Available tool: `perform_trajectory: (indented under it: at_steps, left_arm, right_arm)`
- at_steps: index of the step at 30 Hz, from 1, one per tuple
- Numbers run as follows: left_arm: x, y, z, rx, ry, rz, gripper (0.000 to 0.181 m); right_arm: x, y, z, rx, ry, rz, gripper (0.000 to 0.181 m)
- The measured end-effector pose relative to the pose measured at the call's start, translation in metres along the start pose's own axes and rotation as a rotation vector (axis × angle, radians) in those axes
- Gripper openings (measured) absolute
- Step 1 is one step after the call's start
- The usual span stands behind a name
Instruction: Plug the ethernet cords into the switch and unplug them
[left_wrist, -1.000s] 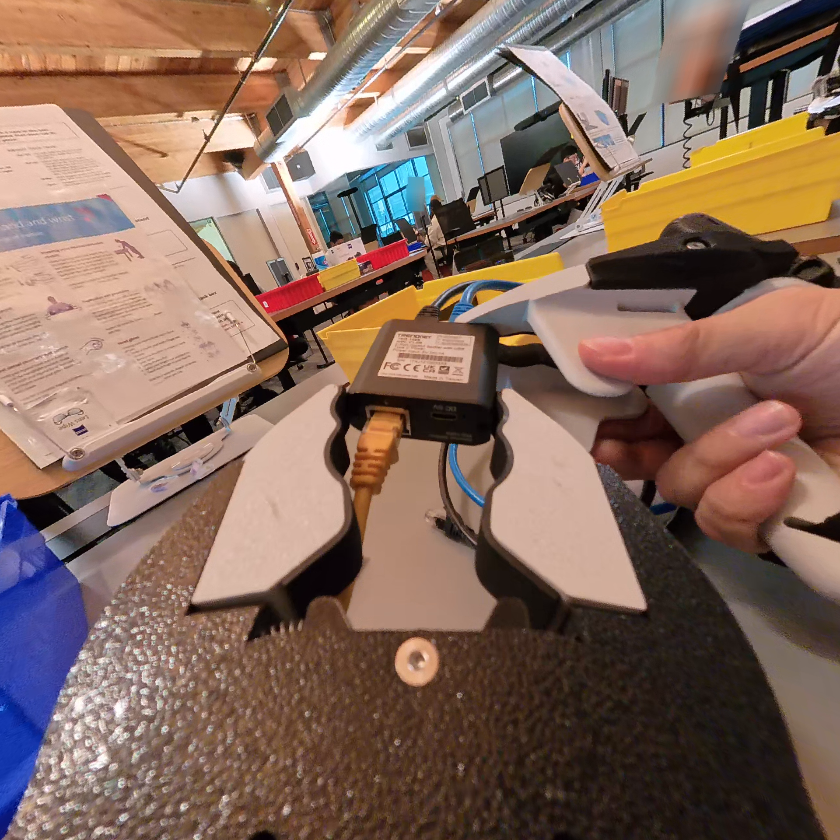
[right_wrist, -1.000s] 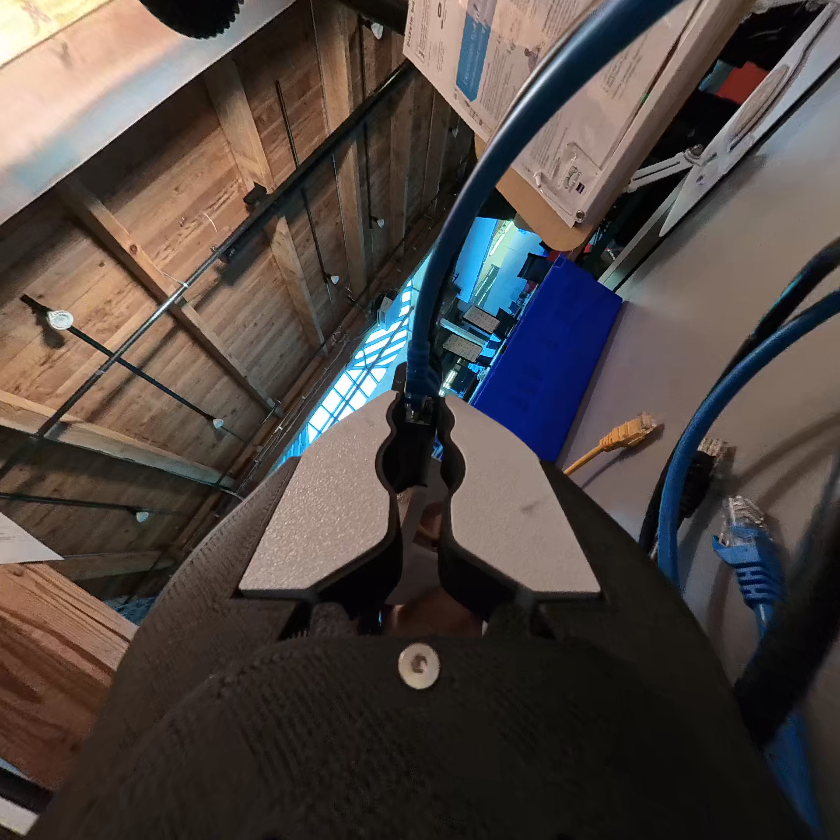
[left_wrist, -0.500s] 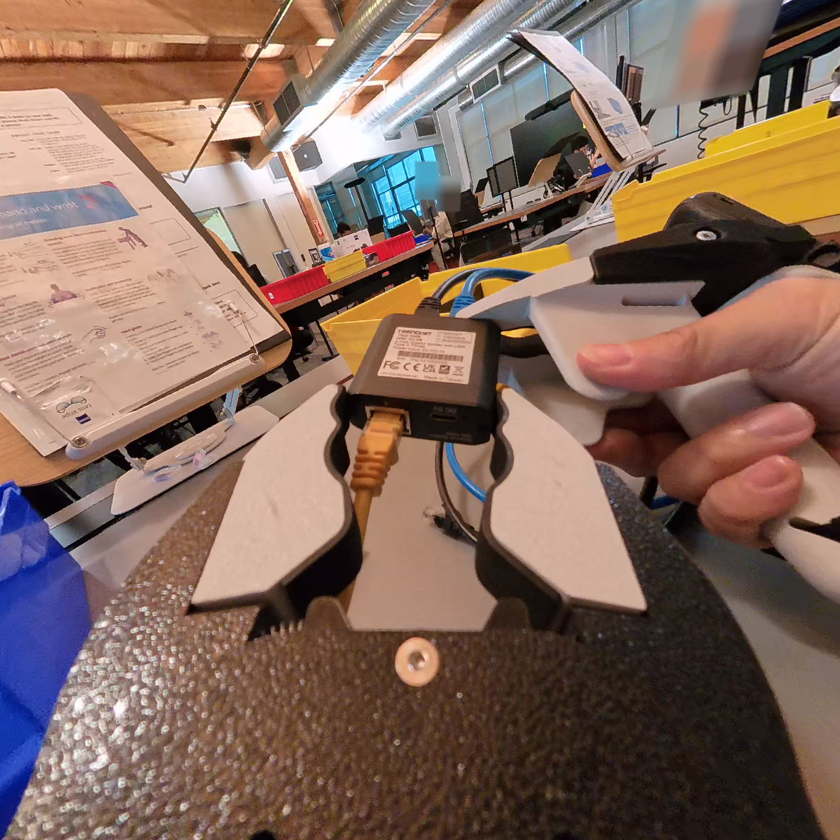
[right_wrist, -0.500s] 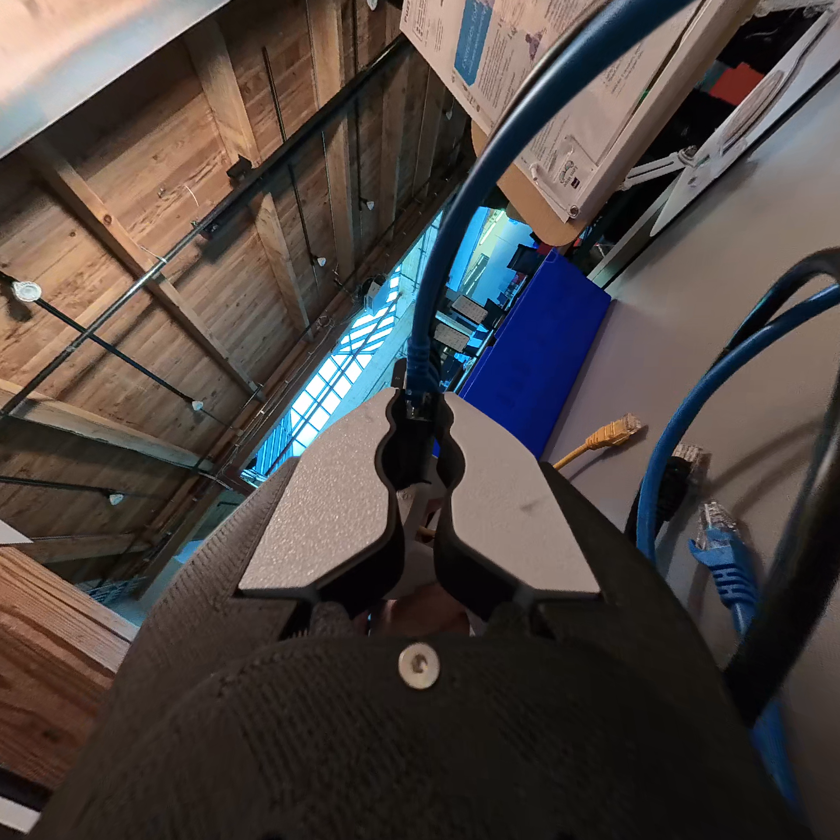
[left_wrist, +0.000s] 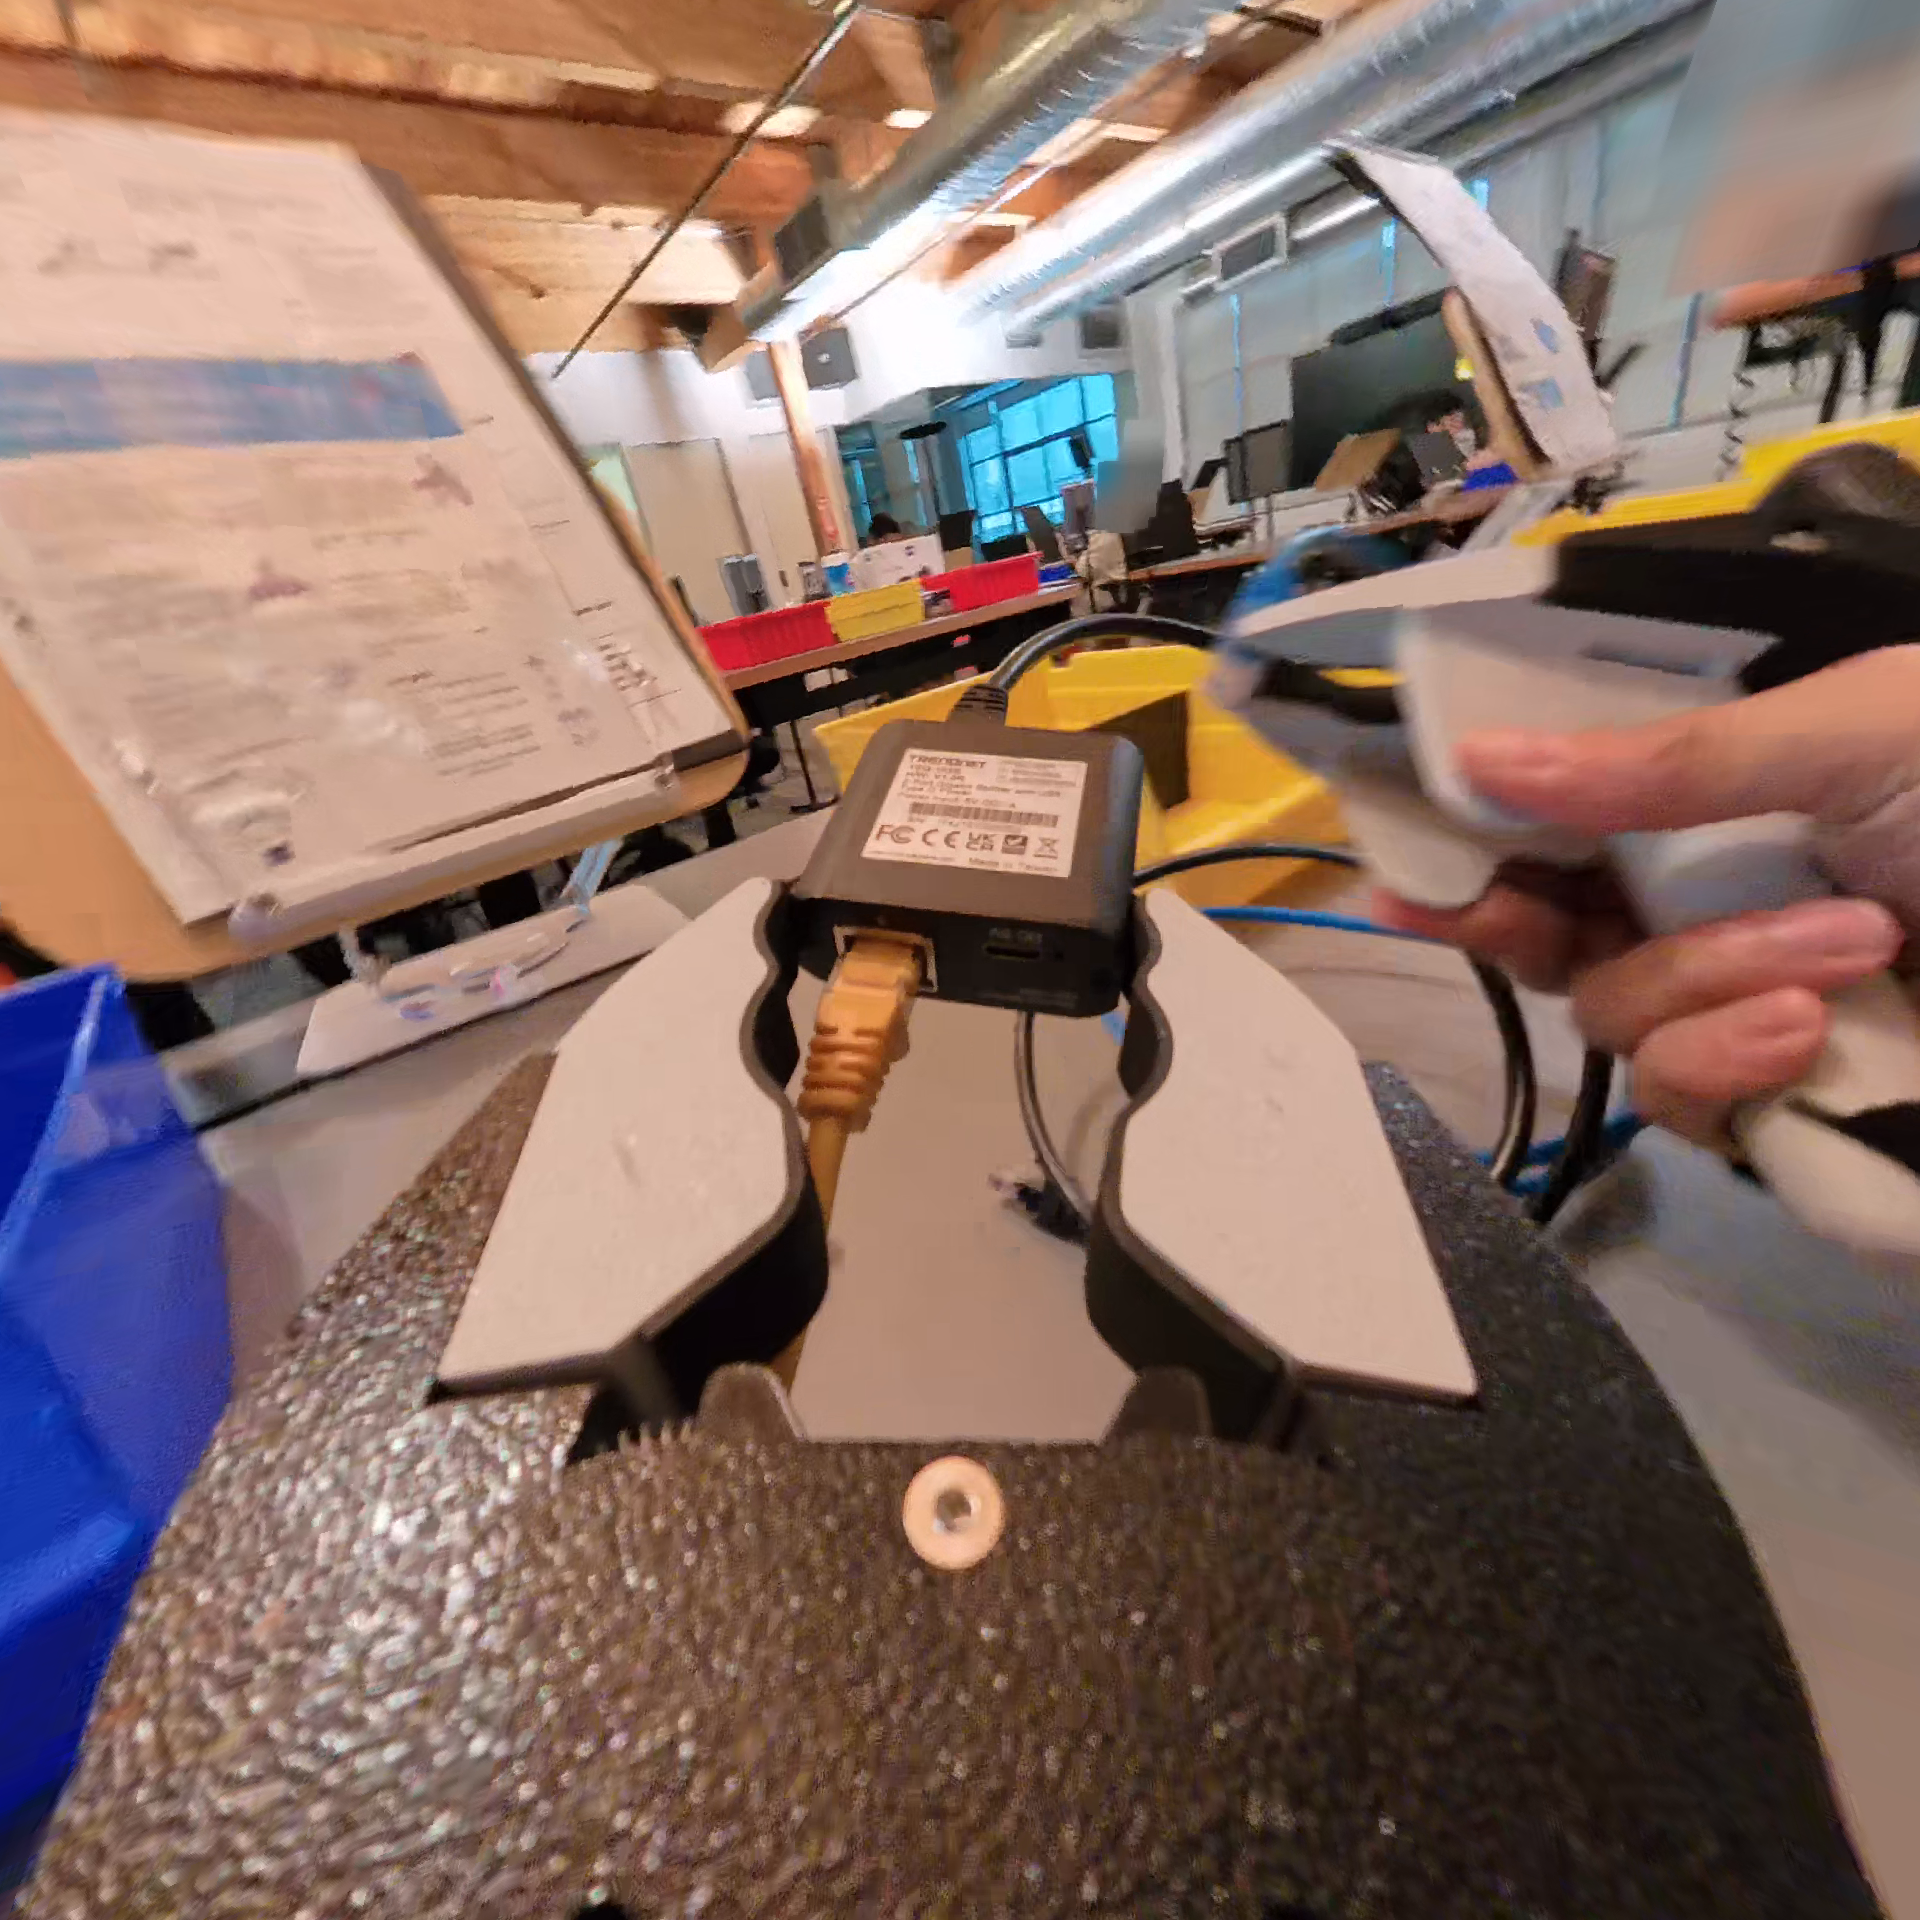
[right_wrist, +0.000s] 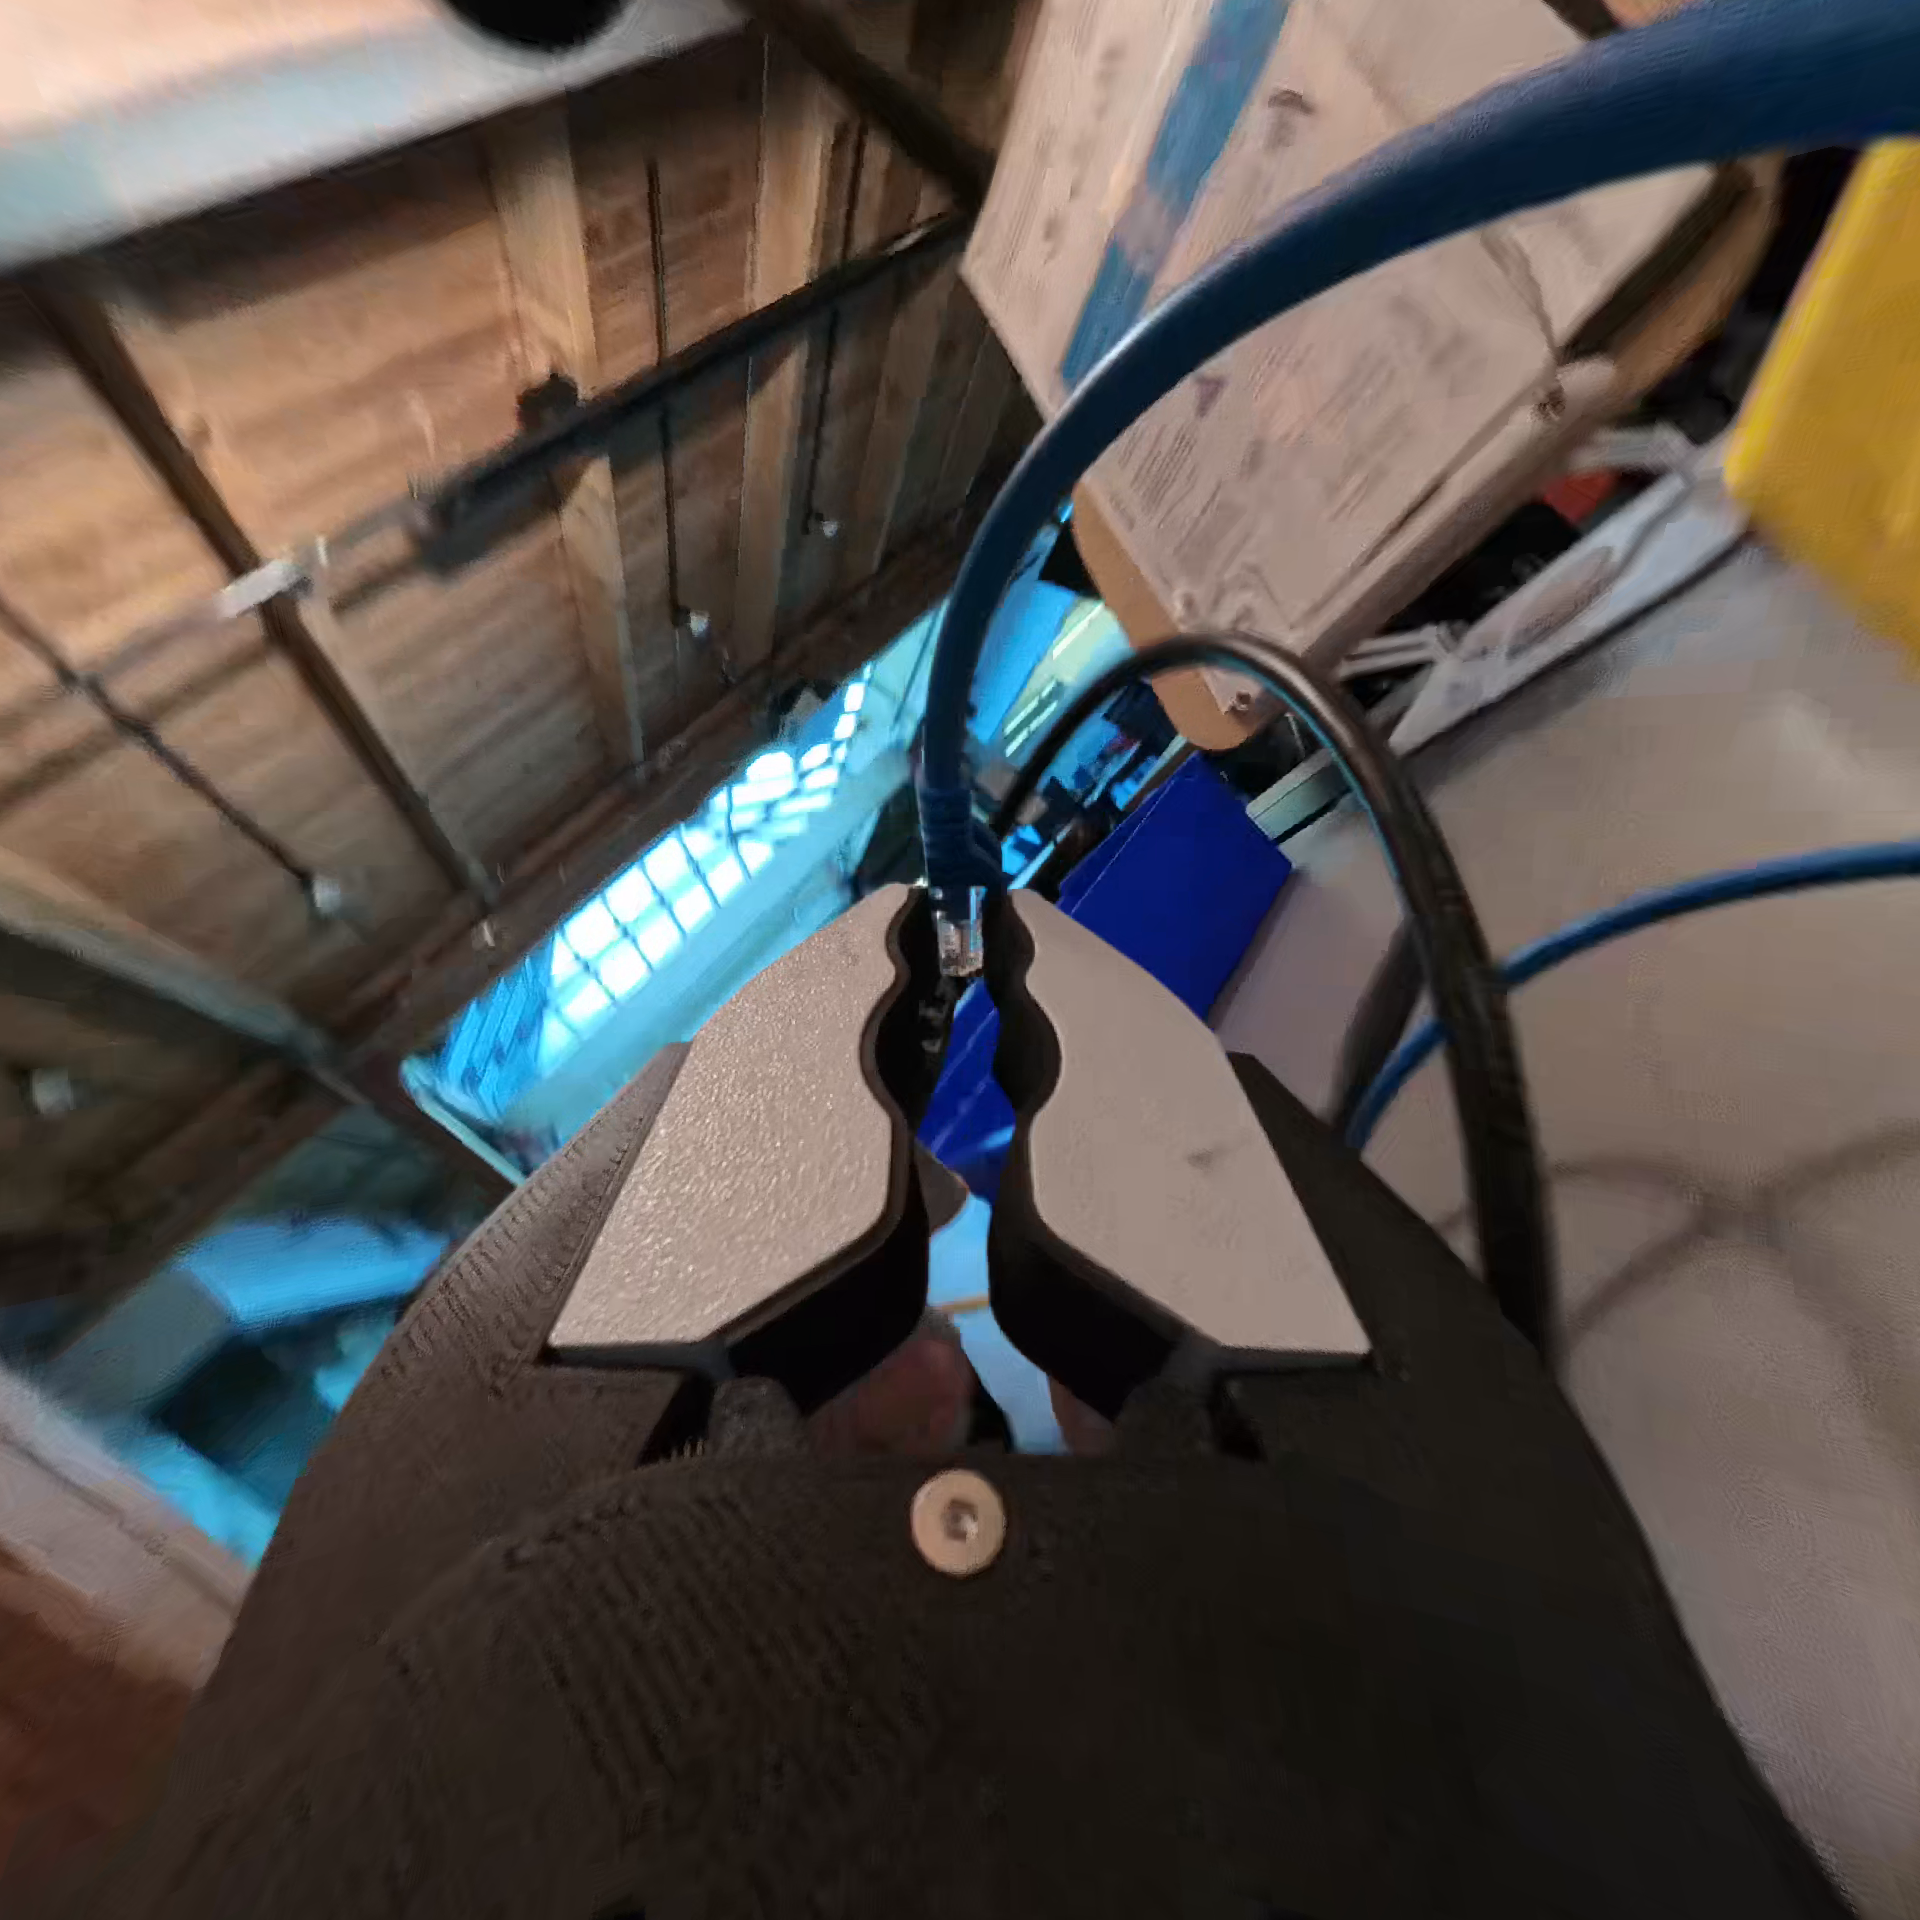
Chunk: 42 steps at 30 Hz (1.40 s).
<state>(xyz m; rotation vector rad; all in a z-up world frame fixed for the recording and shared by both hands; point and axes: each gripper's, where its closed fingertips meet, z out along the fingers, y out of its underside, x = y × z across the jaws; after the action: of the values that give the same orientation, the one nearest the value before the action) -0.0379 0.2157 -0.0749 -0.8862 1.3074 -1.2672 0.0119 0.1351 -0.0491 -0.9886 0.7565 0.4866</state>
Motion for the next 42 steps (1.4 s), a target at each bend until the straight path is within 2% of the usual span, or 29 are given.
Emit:
perform_trajectory:
  at_steps: [2, 8, 10, 12, 16, 20, 24, 25, 27, 30, 32, 35, 39, 42]
  left_arm:
    - [-0.017, -0.001, -0.004, -0.013, -0.038, 0.048, 0.060]
    - [-0.045, -0.034, -0.017, 0.053, -0.119, 0.066, 0.060]
    - [-0.052, -0.041, -0.021, 0.076, -0.133, 0.034, 0.060]
    - [-0.057, -0.045, -0.024, 0.090, -0.132, 0.005, 0.060]
    - [-0.060, -0.043, -0.025, 0.091, -0.126, -0.002, 0.060]
    - [-0.058, -0.041, -0.023, 0.080, -0.109, 0.002, 0.060]
    - [-0.056, -0.039, -0.022, 0.074, -0.090, 0.020, 0.060]
    - [-0.056, -0.038, -0.022, 0.074, -0.091, 0.024, 0.060]
    - [-0.058, -0.035, -0.022, 0.065, -0.095, 0.028, 0.060]
    - [-0.059, -0.029, -0.021, 0.053, -0.090, 0.009, 0.060]
    - [-0.058, -0.024, -0.019, 0.036, -0.070, -0.010, 0.060]
    - [-0.057, -0.017, -0.018, 0.014, -0.042, -0.036, 0.060]
    - [-0.058, -0.010, -0.017, -0.014, -0.018, -0.078, 0.060]
    - [-0.055, -0.005, -0.015, -0.034, 0.015, -0.122, 0.060]
  right_arm:
    - [-0.015, -0.002, -0.005, -0.080, -0.040, -0.052, 0.012]
    - [-0.063, 0.002, -0.014, -0.433, -0.089, -0.373, 0.012]
    - [-0.058, -0.007, -0.021, -0.549, -0.052, -0.517, 0.012]
    - [-0.049, -0.028, -0.023, -0.603, -0.001, -0.625, 0.012]
    - [-0.029, -0.059, -0.018, -0.796, -0.012, -0.745, 0.012]
    - [0.020, -0.100, -0.003, -0.875, 0.085, -0.912, 0.012]
    - [0.063, -0.127, 0.014, -0.860, 0.141, -0.895, 0.013]
    - [0.070, -0.128, 0.018, -0.862, 0.121, -0.850, 0.013]
    - [0.092, -0.135, 0.033, -0.797, 0.180, -0.780, 0.013]
    - [0.125, -0.124, 0.047, -0.784, 0.236, -0.641, 0.013]
    - [0.154, -0.116, 0.044, -0.818, 0.338, -0.477, 0.028]
    - [0.181, -0.118, 0.029, -0.844, 0.516, -0.350, 0.070]
    - [0.158, -0.129, 0.017, -0.767, 0.507, -0.313, 0.083]
    - [0.101, -0.129, 0.016, -0.575, 0.403, -0.251, 0.082]
